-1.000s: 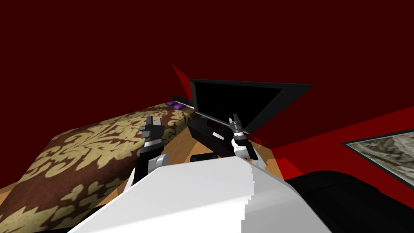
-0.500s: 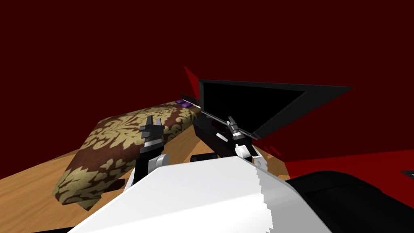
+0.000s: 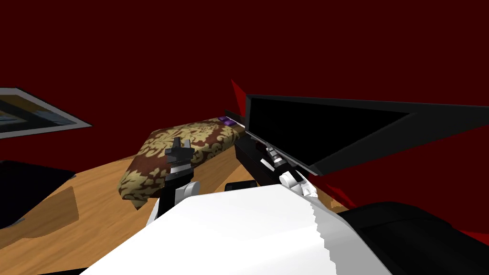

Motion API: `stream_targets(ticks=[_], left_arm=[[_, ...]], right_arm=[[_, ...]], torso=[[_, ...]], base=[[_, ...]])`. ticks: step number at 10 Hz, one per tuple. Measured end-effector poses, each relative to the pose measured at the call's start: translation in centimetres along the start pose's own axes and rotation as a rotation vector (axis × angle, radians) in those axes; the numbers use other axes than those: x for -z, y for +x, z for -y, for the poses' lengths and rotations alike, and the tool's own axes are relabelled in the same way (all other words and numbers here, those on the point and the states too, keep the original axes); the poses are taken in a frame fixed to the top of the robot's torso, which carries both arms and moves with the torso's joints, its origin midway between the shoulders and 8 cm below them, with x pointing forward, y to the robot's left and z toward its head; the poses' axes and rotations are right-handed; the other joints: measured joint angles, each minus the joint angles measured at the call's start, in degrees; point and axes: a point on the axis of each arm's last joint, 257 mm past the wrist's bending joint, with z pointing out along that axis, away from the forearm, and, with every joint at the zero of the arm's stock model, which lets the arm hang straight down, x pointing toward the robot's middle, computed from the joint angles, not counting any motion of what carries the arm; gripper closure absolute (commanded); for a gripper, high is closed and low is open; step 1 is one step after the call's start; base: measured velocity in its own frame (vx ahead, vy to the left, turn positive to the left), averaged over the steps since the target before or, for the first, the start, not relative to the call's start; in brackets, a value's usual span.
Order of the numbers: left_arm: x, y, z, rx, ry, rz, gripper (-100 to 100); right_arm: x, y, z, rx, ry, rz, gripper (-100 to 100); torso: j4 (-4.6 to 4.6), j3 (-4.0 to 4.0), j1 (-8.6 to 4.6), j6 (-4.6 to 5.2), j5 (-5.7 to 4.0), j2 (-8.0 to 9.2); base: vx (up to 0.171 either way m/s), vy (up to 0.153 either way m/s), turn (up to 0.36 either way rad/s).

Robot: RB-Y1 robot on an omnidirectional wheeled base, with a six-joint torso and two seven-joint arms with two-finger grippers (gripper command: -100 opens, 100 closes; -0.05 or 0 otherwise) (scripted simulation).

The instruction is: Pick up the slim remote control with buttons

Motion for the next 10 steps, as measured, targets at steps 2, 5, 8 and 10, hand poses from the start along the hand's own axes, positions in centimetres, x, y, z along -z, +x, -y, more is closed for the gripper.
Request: stream_targets(ticks=[2,5,8,10], left_arm=[[0.0,0.0,0.0,0.000,0.000,0.000,0],[0.0,0.0,0.0,0.000,0.000,0.000,0],[0.0,0.0,0.0,0.000,0.000,0.000,0],[0.0,0.0,0.0,0.000,0.000,0.000,0]], right_arm=[[0.3,0.8,2.7,0.044,0.063,-0.053,-100],[1.3,2.6,6.7,0.112,0.164,-0.143,-100],[3.3,4.0,11.9,0.198,0.288,-0.255,-100],[5.5,5.0,15.0,0.254,0.368,-0.332,-100]], torso=[[-0.01,-0.02,0.01,0.02,0.00,-0.04],[-0.02,-0.04,0.01,-0.03,0.00,-0.07],[-0.03,-0.07,-0.02,-0.01,-0.01,-0.12],[-0.03,-0.08,-0.04,0.07,-0.01,-0.13]], base=[[-0.007,-0.004,0.268],[-0.002,-0.007,0.306],[0.009,-0.011,0.319],[0.015,-0.017,0.161]])
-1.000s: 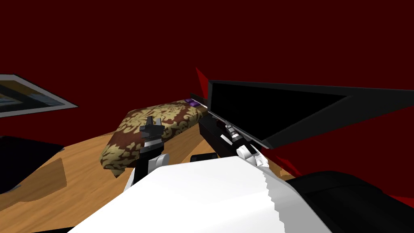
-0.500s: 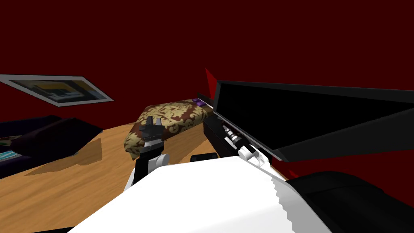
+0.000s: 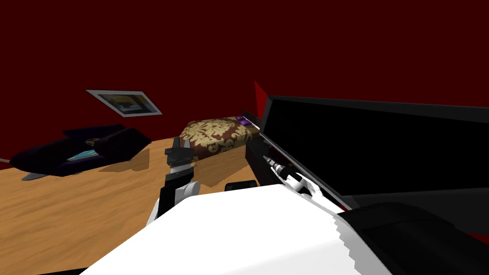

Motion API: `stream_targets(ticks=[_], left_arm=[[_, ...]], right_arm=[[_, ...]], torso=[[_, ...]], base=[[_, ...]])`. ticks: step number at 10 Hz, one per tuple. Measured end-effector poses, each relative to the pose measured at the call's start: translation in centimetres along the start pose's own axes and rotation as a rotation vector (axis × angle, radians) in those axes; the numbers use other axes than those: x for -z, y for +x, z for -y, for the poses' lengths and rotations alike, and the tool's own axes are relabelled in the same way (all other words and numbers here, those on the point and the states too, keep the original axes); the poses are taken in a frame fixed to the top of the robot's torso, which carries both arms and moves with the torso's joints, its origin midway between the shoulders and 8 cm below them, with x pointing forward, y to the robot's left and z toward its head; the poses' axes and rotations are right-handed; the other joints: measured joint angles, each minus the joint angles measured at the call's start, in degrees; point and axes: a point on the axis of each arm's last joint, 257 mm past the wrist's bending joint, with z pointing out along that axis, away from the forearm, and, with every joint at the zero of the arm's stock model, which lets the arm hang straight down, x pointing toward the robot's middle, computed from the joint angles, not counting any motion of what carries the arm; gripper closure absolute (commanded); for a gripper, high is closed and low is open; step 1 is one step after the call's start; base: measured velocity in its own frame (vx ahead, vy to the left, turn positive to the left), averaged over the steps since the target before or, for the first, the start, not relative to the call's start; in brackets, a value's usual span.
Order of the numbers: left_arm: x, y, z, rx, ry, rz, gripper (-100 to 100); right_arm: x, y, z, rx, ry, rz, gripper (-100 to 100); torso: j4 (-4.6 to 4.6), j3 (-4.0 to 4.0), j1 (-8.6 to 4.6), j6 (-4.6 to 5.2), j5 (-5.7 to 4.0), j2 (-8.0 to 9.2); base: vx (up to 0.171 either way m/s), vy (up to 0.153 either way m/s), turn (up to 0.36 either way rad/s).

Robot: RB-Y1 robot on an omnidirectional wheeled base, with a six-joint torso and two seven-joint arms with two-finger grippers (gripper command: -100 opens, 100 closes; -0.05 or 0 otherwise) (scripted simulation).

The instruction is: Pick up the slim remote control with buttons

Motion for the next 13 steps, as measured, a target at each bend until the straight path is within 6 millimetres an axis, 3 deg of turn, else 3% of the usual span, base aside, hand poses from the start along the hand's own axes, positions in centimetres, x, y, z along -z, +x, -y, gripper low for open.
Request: stream_targets(ticks=[6,8,9,11,13], left_arm=[[0.0,0.0,0.0,0.000,0.000,0.000,0],[0.0,0.0,0.0,0.000,0.000,0.000,0],[0.0,0.0,0.0,0.000,0.000,0.000,0],[0.0,0.0,0.0,0.000,0.000,0.000,0],[0.0,0.0,0.0,0.000,0.000,0.000,0]], right_arm=[[1.8,5.1,9.8,0.174,0.215,-0.214,-100],[4.0,6.2,14.6,0.253,0.318,-0.317,-100],[5.0,7.3,15.4,0.273,0.338,-0.344,-100],[8.0,8.6,19.8,0.338,0.415,-0.429,-100],[9.4,10.1,21.2,0.378,0.454,-0.487,-100]], torso=[[-0.01,-0.04,-0.01,-0.04,0.00,-0.07],[-0.04,-0.10,-0.13,-0.01,-0.02,-0.17],[-0.02,-0.06,-0.08,0.04,-0.02,-0.11],[-0.03,-0.09,-0.11,0.00,0.00,-0.16],[-0.02,-0.07,-0.03,0.01,-0.01,-0.12]], base=[[0.026,-0.024,0.239],[0.046,-0.050,0.160],[0.034,-0.038,0.150],[0.046,-0.047,0.145],[0.029,-0.031,0.085]])
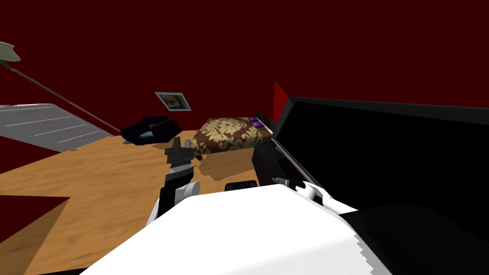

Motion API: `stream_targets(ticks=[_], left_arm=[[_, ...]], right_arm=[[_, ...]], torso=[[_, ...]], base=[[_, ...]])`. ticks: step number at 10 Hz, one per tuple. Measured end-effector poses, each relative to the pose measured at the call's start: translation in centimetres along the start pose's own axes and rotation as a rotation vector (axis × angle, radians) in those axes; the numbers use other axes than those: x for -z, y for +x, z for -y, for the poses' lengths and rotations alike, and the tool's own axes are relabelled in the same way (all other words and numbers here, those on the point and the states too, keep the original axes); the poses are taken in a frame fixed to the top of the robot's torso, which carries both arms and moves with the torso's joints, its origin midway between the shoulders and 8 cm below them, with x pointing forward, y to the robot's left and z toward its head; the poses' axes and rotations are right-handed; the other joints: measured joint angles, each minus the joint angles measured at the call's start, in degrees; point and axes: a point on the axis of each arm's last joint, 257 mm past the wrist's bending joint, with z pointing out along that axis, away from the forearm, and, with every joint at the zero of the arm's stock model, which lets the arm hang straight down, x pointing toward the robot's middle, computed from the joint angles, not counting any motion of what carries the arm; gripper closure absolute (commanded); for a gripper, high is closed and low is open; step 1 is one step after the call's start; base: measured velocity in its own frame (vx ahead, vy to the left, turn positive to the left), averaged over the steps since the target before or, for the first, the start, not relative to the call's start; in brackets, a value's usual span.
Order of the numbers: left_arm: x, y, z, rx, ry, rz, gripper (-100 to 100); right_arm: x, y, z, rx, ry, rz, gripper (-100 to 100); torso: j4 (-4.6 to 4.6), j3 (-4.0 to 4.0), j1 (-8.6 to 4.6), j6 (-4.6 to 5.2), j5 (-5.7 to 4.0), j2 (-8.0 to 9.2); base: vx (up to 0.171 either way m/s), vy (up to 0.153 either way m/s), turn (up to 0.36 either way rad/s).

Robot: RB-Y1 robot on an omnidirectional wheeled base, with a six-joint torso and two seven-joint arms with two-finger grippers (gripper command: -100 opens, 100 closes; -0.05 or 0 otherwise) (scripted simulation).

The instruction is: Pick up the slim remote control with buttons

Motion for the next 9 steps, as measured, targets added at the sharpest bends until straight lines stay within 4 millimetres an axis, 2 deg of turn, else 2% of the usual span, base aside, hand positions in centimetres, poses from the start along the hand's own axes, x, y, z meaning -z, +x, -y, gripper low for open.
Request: stream_targets(ticks=[3,6,9], left_arm=[[0.0,0.0,0.0,0.000,0.000,0.000,0],[0.0,0.0,0.0,0.000,0.000,0.000,0],[0.0,0.0,0.0,0.000,0.000,0.000,0]], right_arm=[[0.4,3.7,3.6,0.065,0.068,-0.089,-100],[1.0,7.5,6.0,0.126,0.117,-0.177,-100],[1.3,10.1,7.6,0.165,0.145,-0.241,-100]], torso=[[0.00,-0.01,-0.03,0.00,0.01,-0.02],[0.00,-0.02,-0.03,0.01,0.00,-0.03],[0.01,0.02,0.05,0.03,0.01,0.03]], base=[[0.040,-0.040,0.092],[0.042,-0.044,0.052],[0.030,-0.031,0.020]])
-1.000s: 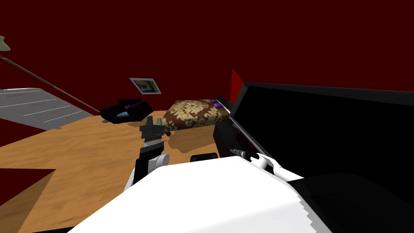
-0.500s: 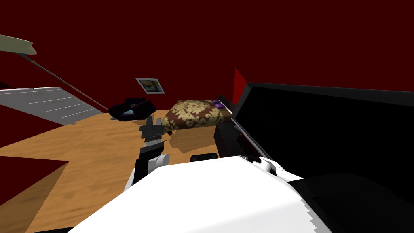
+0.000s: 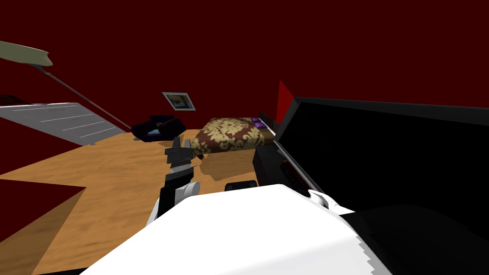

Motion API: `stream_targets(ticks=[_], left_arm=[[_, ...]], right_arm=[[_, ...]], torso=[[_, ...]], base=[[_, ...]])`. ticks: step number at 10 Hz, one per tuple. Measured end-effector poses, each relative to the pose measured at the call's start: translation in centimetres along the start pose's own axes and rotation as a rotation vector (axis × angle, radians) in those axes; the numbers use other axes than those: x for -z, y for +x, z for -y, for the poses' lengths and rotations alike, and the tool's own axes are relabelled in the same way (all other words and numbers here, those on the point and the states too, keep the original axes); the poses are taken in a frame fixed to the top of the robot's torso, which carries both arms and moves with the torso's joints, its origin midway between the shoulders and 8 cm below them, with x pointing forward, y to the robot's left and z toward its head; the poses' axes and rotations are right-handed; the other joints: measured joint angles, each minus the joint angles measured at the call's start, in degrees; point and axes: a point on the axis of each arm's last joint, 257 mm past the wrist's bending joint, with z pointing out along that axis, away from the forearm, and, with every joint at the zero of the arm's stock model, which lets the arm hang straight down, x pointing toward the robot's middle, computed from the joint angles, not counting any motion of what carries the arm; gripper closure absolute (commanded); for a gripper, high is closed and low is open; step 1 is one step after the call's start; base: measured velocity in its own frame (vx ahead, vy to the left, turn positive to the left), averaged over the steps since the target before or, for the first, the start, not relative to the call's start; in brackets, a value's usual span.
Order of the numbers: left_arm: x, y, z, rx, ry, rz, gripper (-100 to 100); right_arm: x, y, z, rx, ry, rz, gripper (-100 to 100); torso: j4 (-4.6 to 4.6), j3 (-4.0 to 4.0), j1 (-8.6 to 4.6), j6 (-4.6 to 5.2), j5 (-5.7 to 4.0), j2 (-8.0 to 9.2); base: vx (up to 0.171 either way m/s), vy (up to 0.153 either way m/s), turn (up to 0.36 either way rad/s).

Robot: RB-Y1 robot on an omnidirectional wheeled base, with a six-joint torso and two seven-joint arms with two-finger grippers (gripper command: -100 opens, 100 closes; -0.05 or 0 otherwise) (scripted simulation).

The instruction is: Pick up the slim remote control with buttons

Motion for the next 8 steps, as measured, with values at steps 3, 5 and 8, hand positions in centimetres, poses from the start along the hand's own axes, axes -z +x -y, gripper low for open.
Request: stream_targets(ticks=[3,5,8], left_arm=[[0.0,0.0,0.0,0.000,0.000,0.000,0],[0.0,0.0,0.0,0.000,0.000,0.000,0],[0.0,0.0,0.0,0.000,0.000,0.000,0]], right_arm=[[-0.3,3.4,0.5,0.044,0.018,-0.069,-100],[-0.6,5.5,0.8,0.071,0.024,-0.111,-100],[-1.3,8.0,0.4,0.098,0.022,-0.153,0]], torso=[[0.00,-0.01,-0.02,0.00,0.00,-0.02],[0.00,-0.01,-0.03,0.00,-0.01,-0.02],[0.01,0.01,0.02,-0.01,0.01,0.02]], base=[[0.037,-0.034,0.013],[0.039,-0.046,-0.003],[0.020,-0.025,-0.002]])
